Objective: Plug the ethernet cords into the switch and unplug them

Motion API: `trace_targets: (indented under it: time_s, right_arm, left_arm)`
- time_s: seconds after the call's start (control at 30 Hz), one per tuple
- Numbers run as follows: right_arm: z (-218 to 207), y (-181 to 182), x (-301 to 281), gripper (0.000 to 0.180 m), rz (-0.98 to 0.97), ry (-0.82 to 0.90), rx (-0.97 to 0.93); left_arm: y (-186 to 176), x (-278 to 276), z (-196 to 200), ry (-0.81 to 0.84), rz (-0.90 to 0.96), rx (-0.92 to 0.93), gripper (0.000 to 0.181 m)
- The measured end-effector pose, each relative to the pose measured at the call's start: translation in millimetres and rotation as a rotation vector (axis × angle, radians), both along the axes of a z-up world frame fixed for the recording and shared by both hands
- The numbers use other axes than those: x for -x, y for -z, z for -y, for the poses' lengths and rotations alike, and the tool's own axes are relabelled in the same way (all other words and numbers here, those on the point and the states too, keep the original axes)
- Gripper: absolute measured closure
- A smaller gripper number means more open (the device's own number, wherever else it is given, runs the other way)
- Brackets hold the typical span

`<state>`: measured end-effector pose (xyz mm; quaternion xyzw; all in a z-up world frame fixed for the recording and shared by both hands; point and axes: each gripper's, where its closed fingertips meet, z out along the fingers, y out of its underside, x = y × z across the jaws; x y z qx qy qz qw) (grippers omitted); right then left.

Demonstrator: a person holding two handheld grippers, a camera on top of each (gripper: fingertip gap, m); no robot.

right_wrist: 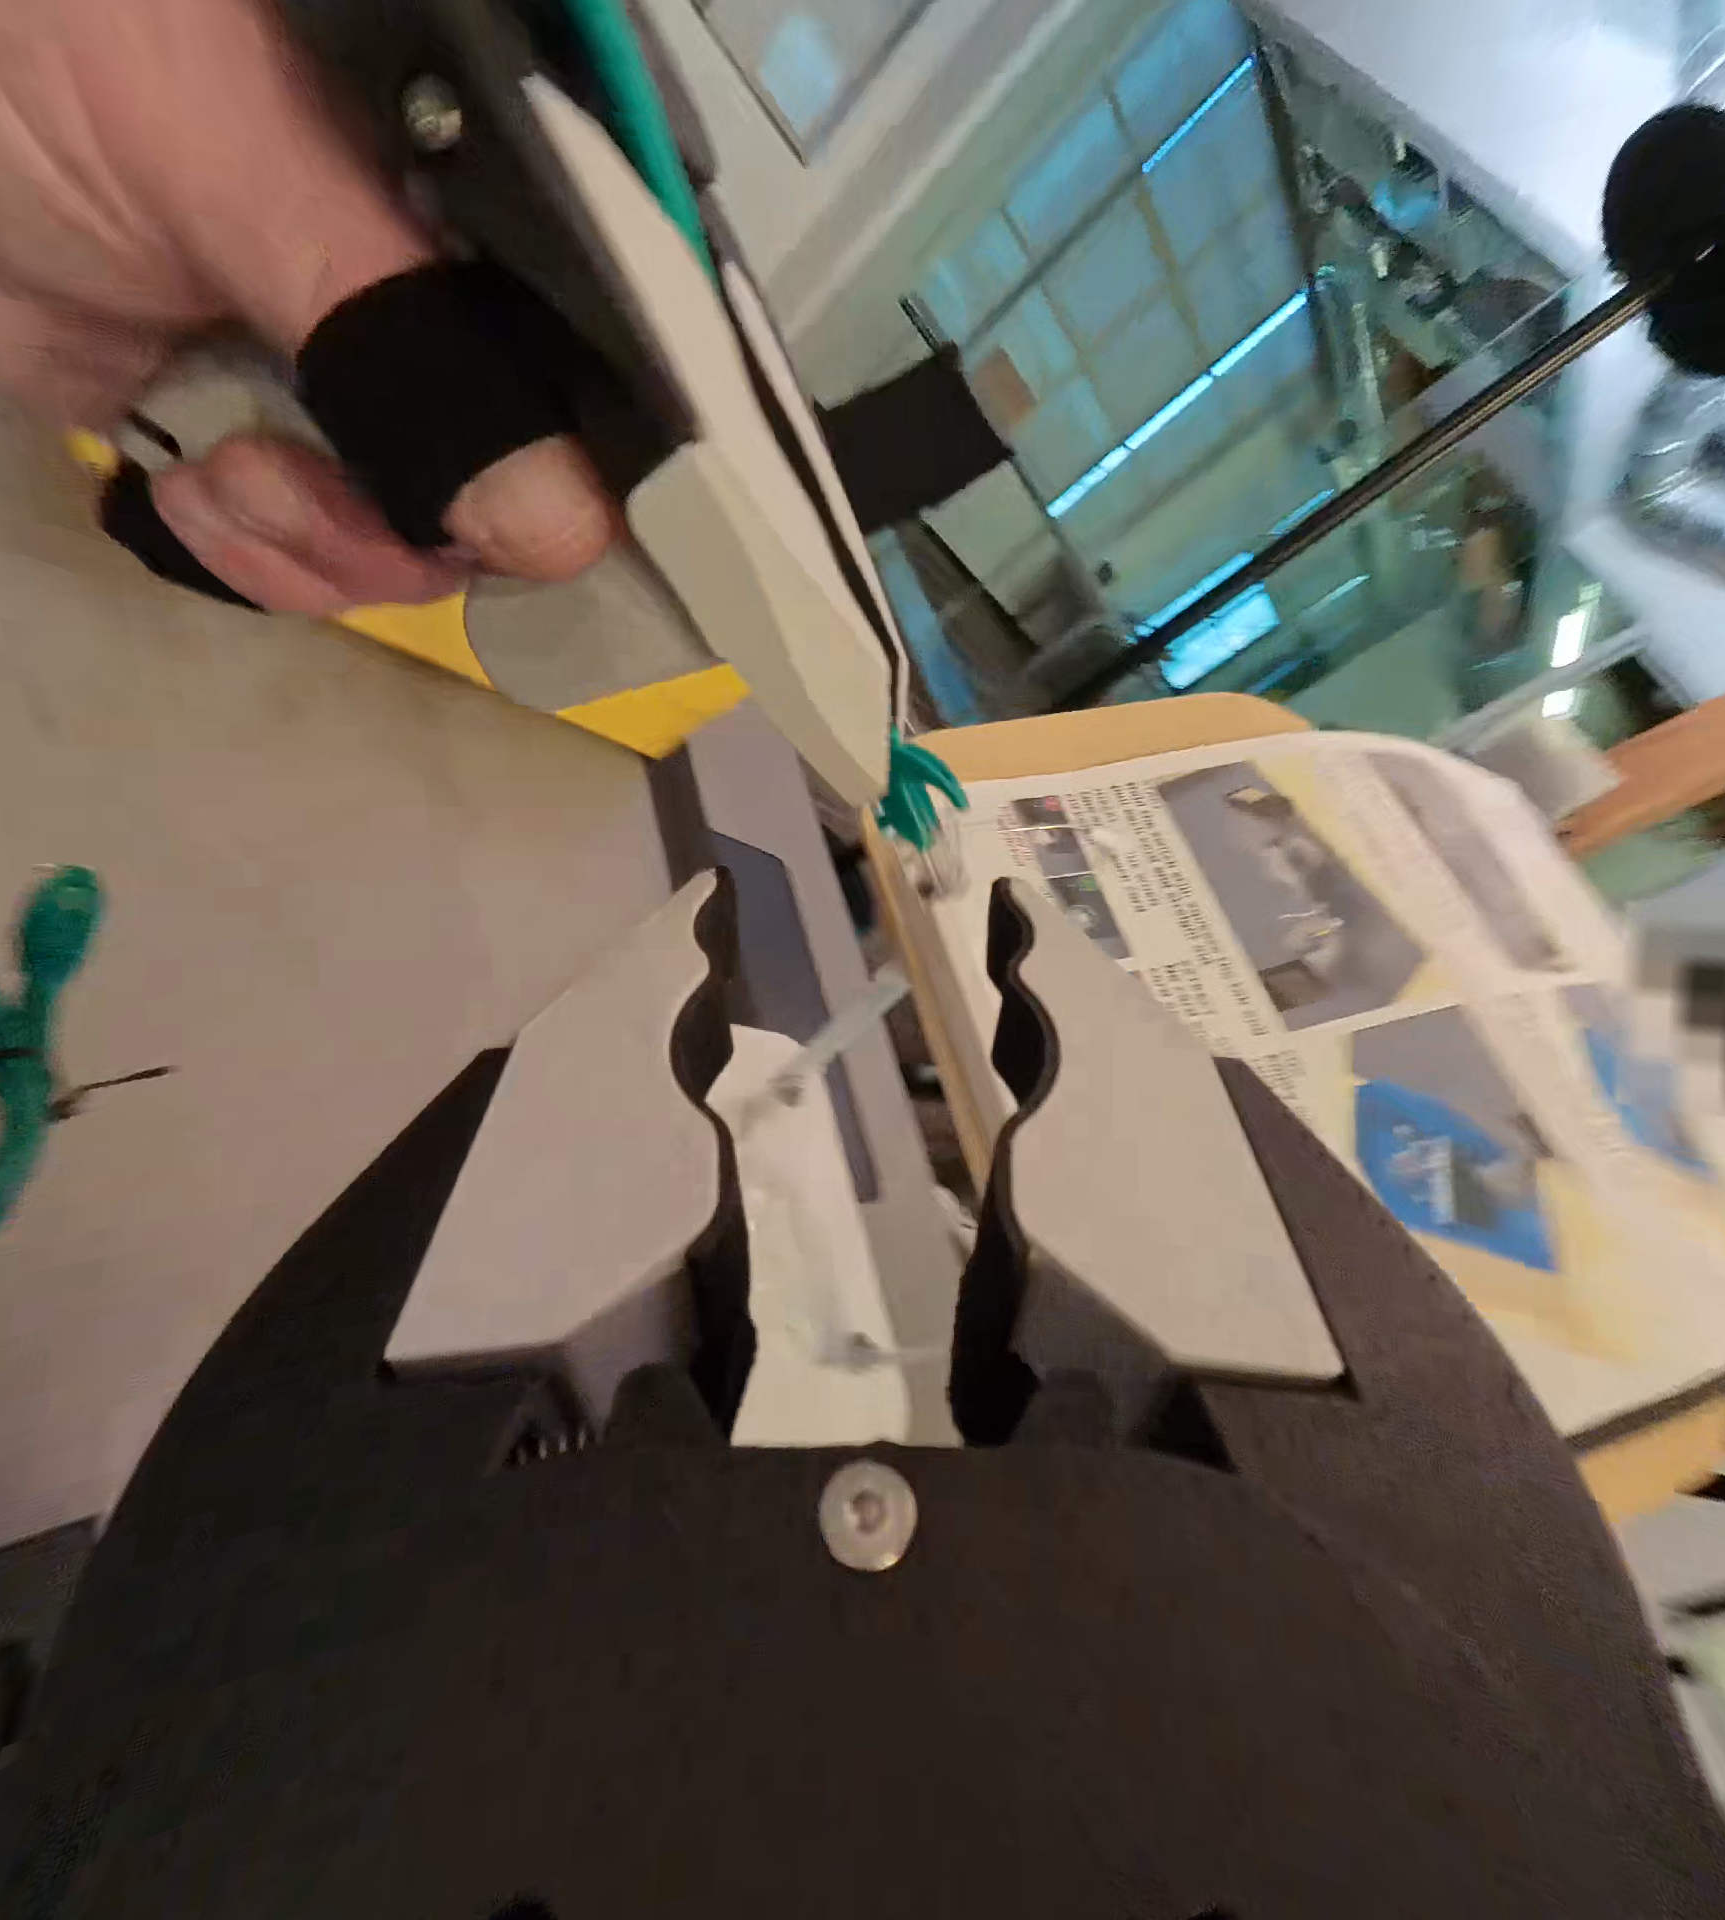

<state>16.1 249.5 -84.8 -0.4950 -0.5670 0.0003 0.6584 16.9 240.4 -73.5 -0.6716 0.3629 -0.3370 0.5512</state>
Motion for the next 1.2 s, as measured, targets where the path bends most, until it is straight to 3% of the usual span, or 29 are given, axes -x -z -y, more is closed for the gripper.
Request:
trace_targets:
  time_s: [0.2, 0.37, 0.5, 0.6, 0.77, 1.0, 1.2]
  right_arm:
    - [-12.4, -1.1, -4.6, 0.165, 0.125, 0.202, -0.230]
    - [-10.4, -1.6, -6.1, 0.170, 0.166, 0.206, -0.247]
    - [-10.0, 0.5, -5.2, 0.171, 0.184, 0.203, -0.247]
    - [-7.7, -2.8, -5.0, 0.171, 0.177, 0.197, -0.256]
    - [-3.5, -8.2, -5.3, 0.171, 0.168, 0.180, -0.273]
    - [-5.4, -10.3, -5.4, 0.169, 0.140, 0.186, -0.270]
    - [-19.8, -4.6, -18.5, 0.146, 0.107, 0.215, -0.181]
  left_arm:
    - [9.9, -11.3, 7.8, 0.018, -0.006, 0.090, 0.169]
    - [8.9, -11.9, 10.2, 0.044, 0.012, 0.091, 0.169]
    - [4.2, -14.7, 14.1, 0.085, 0.007, 0.066, 0.142]
    - [4.7, -15.6, 13.7, 0.092, -0.043, 0.032, 0.140]
    - [1.8, -19.3, 15.7, 0.141, -0.074, 0.009, 0.165]
    - [1.2, -18.8, 11.7, 0.113, -0.062, 0.006, 0.168]
    - [3.6, -0.1, -20.7, -0.130, -0.162, -0.148, 0.168]
